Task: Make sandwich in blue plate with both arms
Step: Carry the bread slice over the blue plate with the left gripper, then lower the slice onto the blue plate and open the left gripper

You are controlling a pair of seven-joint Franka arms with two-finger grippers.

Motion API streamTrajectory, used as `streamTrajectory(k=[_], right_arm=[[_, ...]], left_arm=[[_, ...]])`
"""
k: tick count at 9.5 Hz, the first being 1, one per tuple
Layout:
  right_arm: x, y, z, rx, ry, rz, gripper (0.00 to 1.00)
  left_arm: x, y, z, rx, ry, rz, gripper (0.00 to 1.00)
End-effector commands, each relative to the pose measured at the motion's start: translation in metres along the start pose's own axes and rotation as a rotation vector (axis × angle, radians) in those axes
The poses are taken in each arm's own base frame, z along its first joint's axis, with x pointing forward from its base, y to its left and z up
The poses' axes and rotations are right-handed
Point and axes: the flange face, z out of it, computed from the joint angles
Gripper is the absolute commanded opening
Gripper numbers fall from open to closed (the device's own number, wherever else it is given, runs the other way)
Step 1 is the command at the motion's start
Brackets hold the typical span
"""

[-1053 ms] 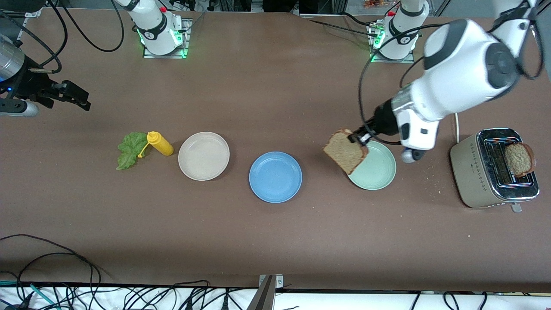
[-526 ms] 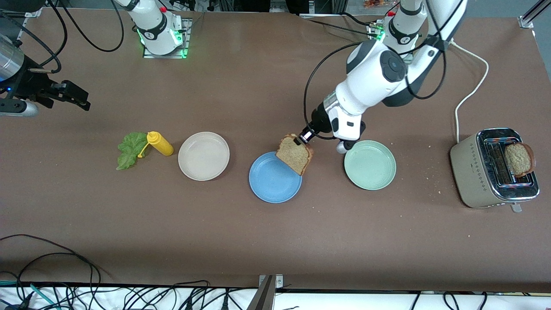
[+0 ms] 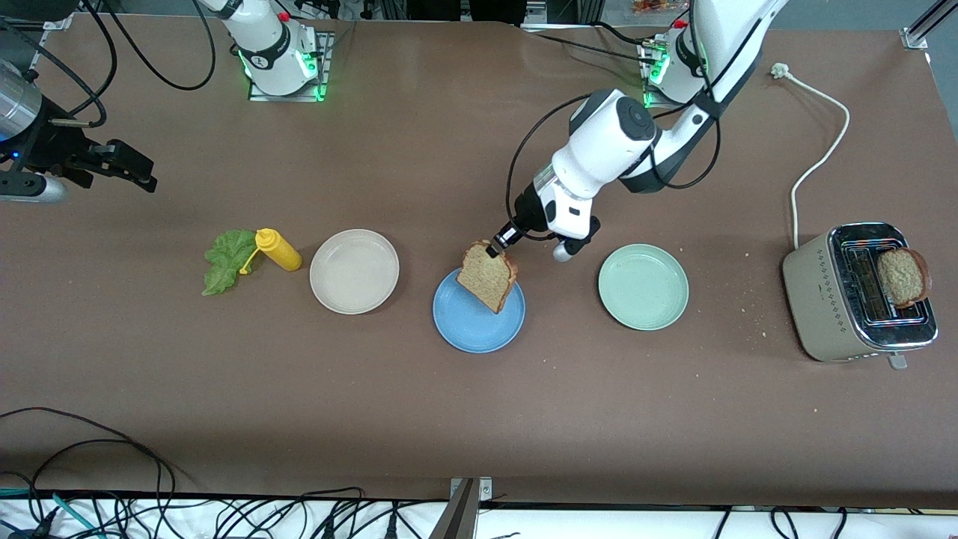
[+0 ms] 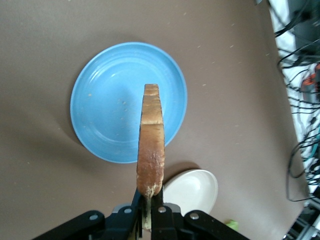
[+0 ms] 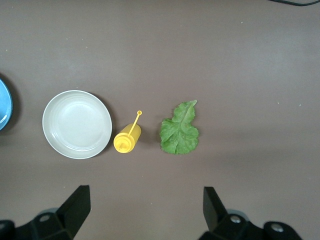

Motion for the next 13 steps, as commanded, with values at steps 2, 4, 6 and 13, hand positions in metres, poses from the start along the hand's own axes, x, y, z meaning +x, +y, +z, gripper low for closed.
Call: streamTrajectory(k=[2,4,6,13], right_arm=[[0.0,0.0,-0.005,0.002,-0.002,0.006,1.0],[0.0,0.0,-0.005,0.002,-0.002,0.006,1.0],[0.0,0.0,-0.005,0.002,-0.002,0.006,1.0],[0.0,0.0,-0.005,0.002,-0.002,0.006,1.0]], left_arm=[[0.006,-0.009,0.045,-0.044,0.026,0.064,0.0],[0.011,-0.007,0.052,-0.043,0.044,0.098,0.0],[0.015,-0.003,0.055,-0.062,0.05,0.109,0.0],[0.017,-0.002,0.083,-0.08,0.068,0.11,0.0]])
